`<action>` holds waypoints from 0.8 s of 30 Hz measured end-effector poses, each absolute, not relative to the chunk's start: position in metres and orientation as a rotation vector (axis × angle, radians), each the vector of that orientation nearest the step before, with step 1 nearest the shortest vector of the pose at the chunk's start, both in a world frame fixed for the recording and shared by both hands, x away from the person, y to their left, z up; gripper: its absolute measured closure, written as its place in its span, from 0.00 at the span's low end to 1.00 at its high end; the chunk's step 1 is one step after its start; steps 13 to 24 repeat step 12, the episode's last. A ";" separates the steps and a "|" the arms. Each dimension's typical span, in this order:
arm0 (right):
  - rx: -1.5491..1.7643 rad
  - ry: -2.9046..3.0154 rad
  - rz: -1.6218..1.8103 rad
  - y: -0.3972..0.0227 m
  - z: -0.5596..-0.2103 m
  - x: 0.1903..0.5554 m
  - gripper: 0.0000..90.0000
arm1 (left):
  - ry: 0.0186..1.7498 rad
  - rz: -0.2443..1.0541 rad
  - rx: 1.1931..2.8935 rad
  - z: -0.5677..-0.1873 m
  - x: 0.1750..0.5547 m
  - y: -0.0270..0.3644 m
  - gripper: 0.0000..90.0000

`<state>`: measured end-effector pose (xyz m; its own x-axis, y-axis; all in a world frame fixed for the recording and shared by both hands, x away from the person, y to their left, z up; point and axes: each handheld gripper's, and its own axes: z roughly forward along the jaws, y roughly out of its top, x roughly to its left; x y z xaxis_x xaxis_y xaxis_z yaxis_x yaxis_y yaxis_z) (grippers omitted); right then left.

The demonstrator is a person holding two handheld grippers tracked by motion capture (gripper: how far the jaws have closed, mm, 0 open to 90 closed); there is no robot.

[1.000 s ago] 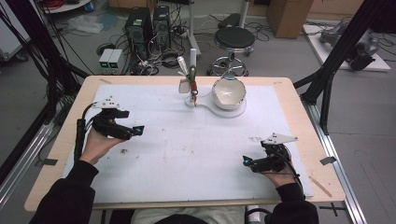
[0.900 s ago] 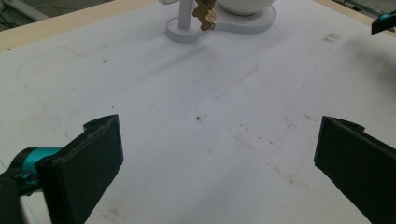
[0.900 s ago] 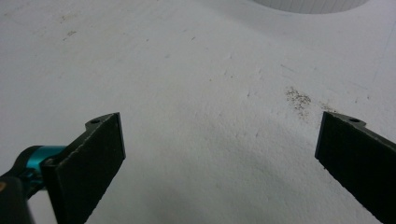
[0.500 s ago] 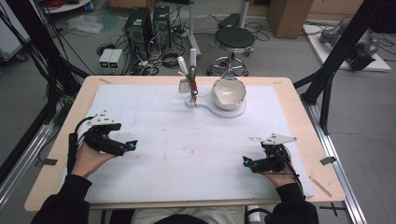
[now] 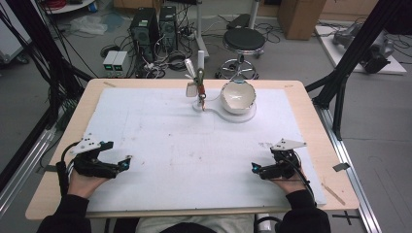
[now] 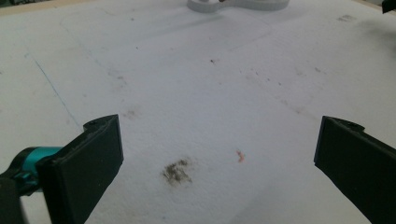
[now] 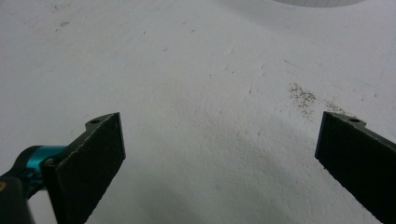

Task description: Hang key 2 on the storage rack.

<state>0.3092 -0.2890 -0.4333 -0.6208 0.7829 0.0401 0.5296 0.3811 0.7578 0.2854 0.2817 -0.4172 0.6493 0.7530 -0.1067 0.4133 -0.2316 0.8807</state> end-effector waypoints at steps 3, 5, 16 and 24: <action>1.139 2.329 1.084 -0.288 -0.434 0.310 0.01 | 0.934 0.428 1.850 -0.417 0.281 0.286 0.02; 1.145 2.329 1.078 -0.288 -0.434 0.310 0.01 | 0.940 0.433 1.831 -0.417 0.280 0.288 0.02; 1.147 2.324 1.079 -0.287 -0.433 0.311 0.01 | 0.941 0.450 1.815 -0.419 0.277 0.291 0.02; 1.147 2.324 1.079 -0.287 -0.433 0.311 0.01 | 0.941 0.450 1.815 -0.419 0.277 0.291 0.02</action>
